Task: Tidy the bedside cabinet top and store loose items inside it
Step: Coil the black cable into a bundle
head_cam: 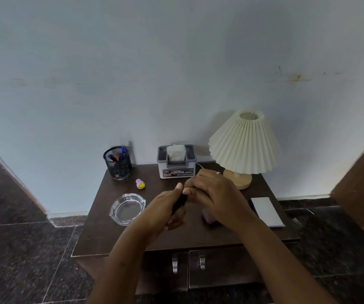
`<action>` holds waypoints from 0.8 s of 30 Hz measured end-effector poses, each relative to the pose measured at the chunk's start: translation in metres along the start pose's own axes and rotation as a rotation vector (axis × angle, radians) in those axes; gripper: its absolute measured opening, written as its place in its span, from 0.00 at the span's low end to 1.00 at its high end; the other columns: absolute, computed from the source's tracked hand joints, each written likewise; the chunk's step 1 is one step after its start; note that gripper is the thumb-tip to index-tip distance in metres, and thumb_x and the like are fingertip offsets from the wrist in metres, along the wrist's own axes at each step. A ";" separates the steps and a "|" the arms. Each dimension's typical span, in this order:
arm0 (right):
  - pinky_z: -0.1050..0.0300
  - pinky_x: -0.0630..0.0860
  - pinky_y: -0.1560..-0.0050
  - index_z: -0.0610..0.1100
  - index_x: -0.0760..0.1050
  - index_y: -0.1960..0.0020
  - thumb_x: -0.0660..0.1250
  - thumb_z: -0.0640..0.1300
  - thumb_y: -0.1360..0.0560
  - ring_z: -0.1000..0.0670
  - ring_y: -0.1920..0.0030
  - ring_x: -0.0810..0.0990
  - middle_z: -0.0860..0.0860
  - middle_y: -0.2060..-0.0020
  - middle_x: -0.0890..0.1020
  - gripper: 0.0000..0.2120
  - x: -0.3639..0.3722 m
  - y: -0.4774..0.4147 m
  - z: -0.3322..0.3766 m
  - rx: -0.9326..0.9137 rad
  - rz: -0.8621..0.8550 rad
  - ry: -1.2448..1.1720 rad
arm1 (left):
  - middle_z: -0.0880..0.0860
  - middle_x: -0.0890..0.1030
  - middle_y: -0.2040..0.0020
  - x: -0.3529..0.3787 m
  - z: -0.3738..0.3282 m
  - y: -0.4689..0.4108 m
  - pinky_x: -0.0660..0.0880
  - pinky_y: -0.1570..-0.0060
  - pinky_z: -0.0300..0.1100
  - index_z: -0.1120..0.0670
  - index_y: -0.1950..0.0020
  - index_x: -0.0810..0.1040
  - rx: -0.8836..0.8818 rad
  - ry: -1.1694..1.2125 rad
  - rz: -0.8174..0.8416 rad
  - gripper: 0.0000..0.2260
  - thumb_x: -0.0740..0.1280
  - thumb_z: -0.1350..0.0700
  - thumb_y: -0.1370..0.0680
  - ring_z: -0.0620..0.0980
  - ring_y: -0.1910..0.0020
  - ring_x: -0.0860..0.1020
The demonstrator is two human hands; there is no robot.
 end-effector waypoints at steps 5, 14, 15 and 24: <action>0.64 0.70 0.54 0.44 0.80 0.54 0.65 0.46 0.24 0.61 0.57 0.73 0.56 0.59 0.76 0.07 0.000 -0.001 -0.010 -0.004 -0.126 -0.056 | 0.47 0.60 0.84 0.016 -0.001 0.010 0.78 0.62 0.39 0.62 0.53 0.80 -0.109 0.183 0.233 0.29 0.49 0.41 0.20 0.42 0.86 0.56; 0.55 0.75 0.50 0.51 0.80 0.59 0.65 0.34 0.28 0.54 0.59 0.80 0.56 0.65 0.83 0.12 0.040 0.001 -0.028 0.342 -0.099 -0.844 | 0.46 0.66 0.85 0.022 -0.017 0.016 0.80 0.60 0.39 0.56 0.64 0.75 0.003 0.613 0.441 0.22 0.55 0.41 0.23 0.40 0.88 0.63; 0.58 0.75 0.52 0.51 0.80 0.59 0.64 0.33 0.28 0.56 0.59 0.81 0.56 0.65 0.83 0.14 0.043 0.001 -0.025 0.344 -0.064 -0.859 | 0.46 0.66 0.85 0.020 -0.018 0.014 0.80 0.60 0.39 0.56 0.65 0.74 0.018 0.624 0.416 0.21 0.55 0.41 0.23 0.40 0.88 0.63; 0.54 0.77 0.49 0.46 0.82 0.49 0.65 0.63 0.28 0.46 0.49 0.78 0.47 0.53 0.82 0.22 0.056 0.004 -0.024 0.494 0.220 -1.199 | 0.46 0.62 0.85 0.003 -0.014 0.007 0.80 0.61 0.39 0.53 0.70 0.70 0.074 0.587 0.217 0.21 0.54 0.41 0.24 0.41 0.89 0.59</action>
Point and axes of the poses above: each hand's wrist, its own y-axis away from the middle knuckle, its own x-axis out of the palm, z = x × y, the point moved 6 cm from there along -y, towards the middle knuckle
